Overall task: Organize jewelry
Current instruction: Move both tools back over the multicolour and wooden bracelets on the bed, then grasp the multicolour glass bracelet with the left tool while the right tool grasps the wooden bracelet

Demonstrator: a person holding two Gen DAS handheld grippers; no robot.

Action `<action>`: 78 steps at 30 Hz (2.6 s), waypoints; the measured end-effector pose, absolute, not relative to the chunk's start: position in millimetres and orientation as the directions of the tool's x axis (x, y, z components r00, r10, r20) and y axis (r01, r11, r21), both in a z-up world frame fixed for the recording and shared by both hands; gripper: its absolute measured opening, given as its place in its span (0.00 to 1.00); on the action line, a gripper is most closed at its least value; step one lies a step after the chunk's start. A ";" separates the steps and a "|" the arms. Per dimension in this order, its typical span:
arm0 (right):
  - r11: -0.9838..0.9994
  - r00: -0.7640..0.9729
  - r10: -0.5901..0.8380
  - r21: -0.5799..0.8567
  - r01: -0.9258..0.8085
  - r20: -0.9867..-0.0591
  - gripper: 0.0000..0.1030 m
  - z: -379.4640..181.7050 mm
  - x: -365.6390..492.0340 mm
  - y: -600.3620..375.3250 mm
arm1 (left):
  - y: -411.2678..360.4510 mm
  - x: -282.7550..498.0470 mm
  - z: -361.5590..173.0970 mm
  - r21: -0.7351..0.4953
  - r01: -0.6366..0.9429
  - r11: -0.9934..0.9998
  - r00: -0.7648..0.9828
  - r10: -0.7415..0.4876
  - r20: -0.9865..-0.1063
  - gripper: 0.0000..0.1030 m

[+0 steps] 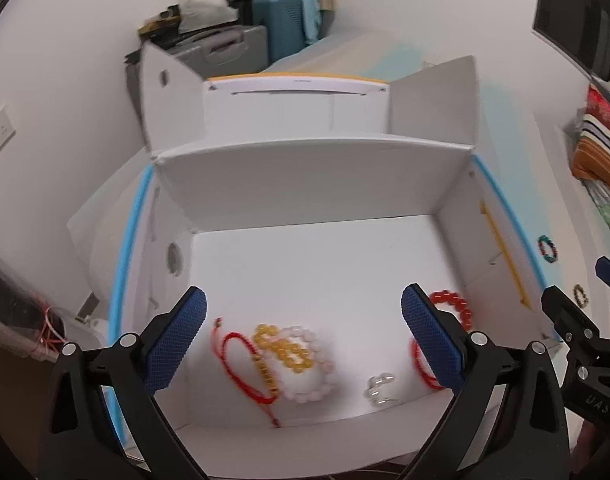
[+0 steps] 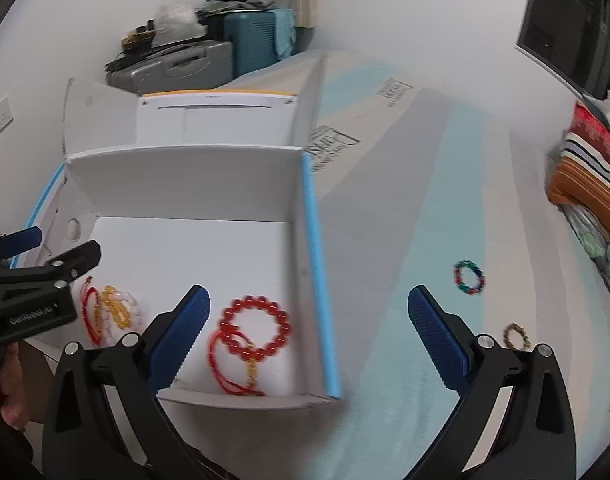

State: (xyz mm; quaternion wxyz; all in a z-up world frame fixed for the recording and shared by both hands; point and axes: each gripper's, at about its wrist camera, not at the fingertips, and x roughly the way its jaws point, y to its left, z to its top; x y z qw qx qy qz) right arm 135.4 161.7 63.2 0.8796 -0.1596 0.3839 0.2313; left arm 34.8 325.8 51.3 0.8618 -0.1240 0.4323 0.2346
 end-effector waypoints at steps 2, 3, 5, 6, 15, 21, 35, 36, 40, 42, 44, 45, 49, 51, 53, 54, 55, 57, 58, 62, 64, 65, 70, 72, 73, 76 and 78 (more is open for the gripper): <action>0.853 0.611 0.272 -0.107 -0.510 -0.744 0.93 66.3 137.6 150.1 | 316.0 40.8 56.3 -0.009 -0.496 0.868 0.527 0.292 -0.798 0.94; 0.857 0.617 0.267 -0.111 -0.503 -0.740 0.93 67.6 138.2 143.9 | 312.4 41.9 57.7 -0.010 -0.492 0.871 0.533 0.292 -0.794 0.94; 0.870 0.635 0.251 -0.118 -0.479 -0.730 0.93 69.9 141.7 129.0 | 302.0 45.7 63.1 -0.012 -0.480 0.877 0.547 0.288 -0.786 0.95; 0.875 0.643 0.244 -0.121 -0.469 -0.726 0.93 71.0 143.6 121.2 | 295.9 48.6 66.1 -0.014 -0.475 0.880 0.555 0.287 -0.780 0.95; 0.921 0.687 0.161 -0.142 -0.363 -0.709 0.93 73.3 158.6 49.6 | 235.6 80.9 77.2 -0.026 -0.384 0.923 0.625 0.239 -0.743 0.95; 0.953 0.691 0.107 -0.123 -0.276 -0.715 0.93 66.9 175.9 -12.3 | 191.6 108.0 73.7 -0.028 -0.325 0.945 0.648 0.201 -0.734 0.95; 0.982 0.647 0.023 -0.102 -0.156 -0.762 0.93 35.6 219.9 -117.5 | 104.4 180.1 53.1 -0.042 -0.181 0.983 0.652 0.088 -0.753 0.94; 0.984 0.642 0.020 -0.100 -0.150 -0.767 0.93 31.5 223.0 -122.5 | 97.4 187.4 49.8 -0.041 -0.170 0.985 0.650 0.081 -0.756 0.94; 0.988 0.618 0.012 -0.084 -0.126 -0.786 0.93 10.8 239.5 -141.0 | 75.2 213.5 35.1 -0.040 -0.135 0.990 0.637 0.056 -0.769 0.94; 0.990 0.608 0.008 -0.078 -0.116 -0.794 0.93 1.5 247.1 -148.2 | 64.8 226.4 24.5 -0.035 -0.117 0.992 0.629 0.047 -0.776 0.94; 0.991 0.597 0.004 -0.078 -0.113 -0.802 0.93 -9.5 255.0 -153.0 | 57.9 241.2 12.4 -0.044 -0.108 0.993 0.617 0.033 -0.786 0.94; 0.991 0.589 0.007 -0.074 -0.114 -0.808 0.93 -15.0 258.8 -155.0 | 56.1 246.9 8.0 -0.046 -0.107 0.993 0.612 0.029 -0.790 0.94; 0.990 0.571 0.003 -0.078 -0.118 -0.821 0.93 -35.9 274.1 -160.7 | 43.6 277.0 -15.2 -0.050 -0.088 0.995 0.590 0.012 -0.808 0.94; 0.990 0.548 0.002 -0.074 -0.117 -0.836 0.91 -51.5 284.5 -164.4 | 37.4 291.0 -28.1 -0.037 -0.081 0.996 0.574 0.016 -0.819 0.94; 0.991 0.531 0.005 -0.067 -0.116 -0.847 0.88 -63.8 293.3 -169.0 | 33.4 303.5 -39.2 -0.035 -0.077 0.996 0.563 0.015 -0.826 0.94; 0.991 0.527 0.006 -0.064 -0.115 -0.850 0.88 -68.0 296.9 -171.0 | 31.4 311.2 -46.7 -0.032 -0.078 0.996 0.556 0.017 -0.831 0.94; 0.992 0.522 0.007 -0.061 -0.114 -0.853 0.87 -73.6 301.3 -173.2 | 30.3 317.3 -52.2 -0.032 -0.078 0.996 0.551 0.017 -0.834 0.94; 0.992 0.509 0.014 -0.052 -0.114 -0.861 0.84 -80.6 307.1 -176.8 | 29.3 326.8 -62.0 -0.032 -0.073 0.997 0.543 0.013 -0.839 0.94; 0.992 0.503 0.018 -0.046 -0.115 -0.864 0.81 -83.8 309.5 -178.6 | 27.8 331.8 -68.4 -0.024 -0.070 0.997 0.538 0.017 -0.843 0.94; 0.991 0.489 0.038 -0.031 -0.132 -0.871 0.73 -95.8 312.9 -182.0 | 25.7 344.5 -88.3 -0.007 -0.075 0.997 0.520 0.033 -0.853 0.94; 0.988 0.499 0.042 -0.038 -0.150 -0.865 0.65 -96.7 310.7 -179.3 | 25.1 345.7 -93.9 -0.006 -0.079 0.997 0.516 0.036 -0.856 0.94; 0.987 0.501 0.043 -0.042 -0.157 -0.864 0.59 -96.3 310.2 -178.2 | 24.1 346.4 -97.0 0.002 -0.077 0.997 0.516 0.041 -0.856 0.94; 0.982 0.497 0.045 -0.054 -0.184 -0.866 0.35 -94.5 309.4 -173.8 | 19.5 344.8 -99.8 0.014 -0.077 0.997 0.521 0.052 -0.852 0.86; 0.981 0.498 0.042 -0.057 -0.183 -0.866 0.29 -94.6 308.3 -174.2 | 17.8 344.1 -98.6 0.011 -0.076 0.997 0.522 0.049 -0.852 0.76; 0.982 0.498 0.040 -0.059 -0.182 -0.866 0.25 -94.9 307.6 -174.1 | 17.6 343.5 -97.9 0.010 -0.074 0.997 0.521 0.047 -0.852 0.71; 0.980 0.497 0.036 -0.065 -0.185 -0.867 0.16 -95.5 305.2 -173.4 | 17.1 344.2 -97.3 0.007 -0.064 0.998 0.518 0.039 -0.855 0.61; 0.980 0.496 0.035 -0.067 -0.187 -0.868 0.13 -95.9 305.2 -173.7 | 16.7 343.0 -96.7 0.005 -0.061 0.998 0.517 0.036 -0.855 0.55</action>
